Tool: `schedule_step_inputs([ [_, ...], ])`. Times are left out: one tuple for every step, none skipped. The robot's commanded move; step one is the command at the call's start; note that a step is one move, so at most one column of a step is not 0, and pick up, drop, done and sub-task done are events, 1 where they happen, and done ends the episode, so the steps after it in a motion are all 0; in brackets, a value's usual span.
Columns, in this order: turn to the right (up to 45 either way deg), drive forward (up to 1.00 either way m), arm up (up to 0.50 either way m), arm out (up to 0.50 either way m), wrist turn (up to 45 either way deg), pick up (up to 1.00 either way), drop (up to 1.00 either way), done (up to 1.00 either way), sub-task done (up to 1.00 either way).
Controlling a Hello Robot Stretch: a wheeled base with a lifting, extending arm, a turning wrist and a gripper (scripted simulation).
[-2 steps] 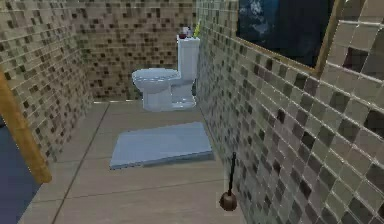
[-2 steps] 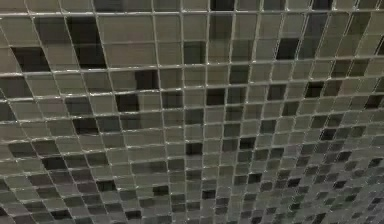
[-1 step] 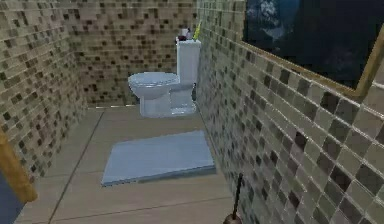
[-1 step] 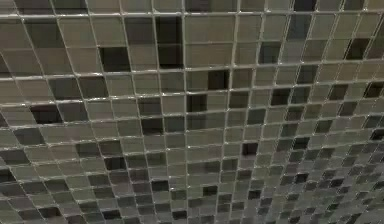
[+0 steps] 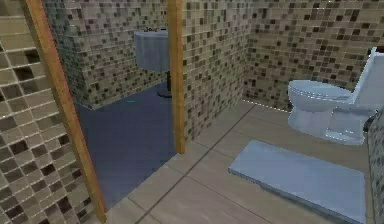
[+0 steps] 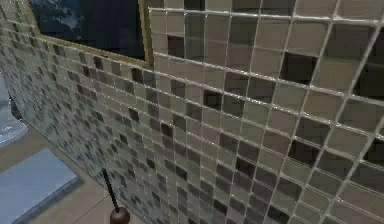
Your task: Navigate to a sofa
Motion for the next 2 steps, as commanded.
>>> schedule_step_inputs([
  [-12.0,0.00,0.00,0.00,0.0,0.00,0.00,0.00,0.00],
  [0.0,1.00,0.00,0.00,0.0,0.00,0.00,0.00,0.00],
])
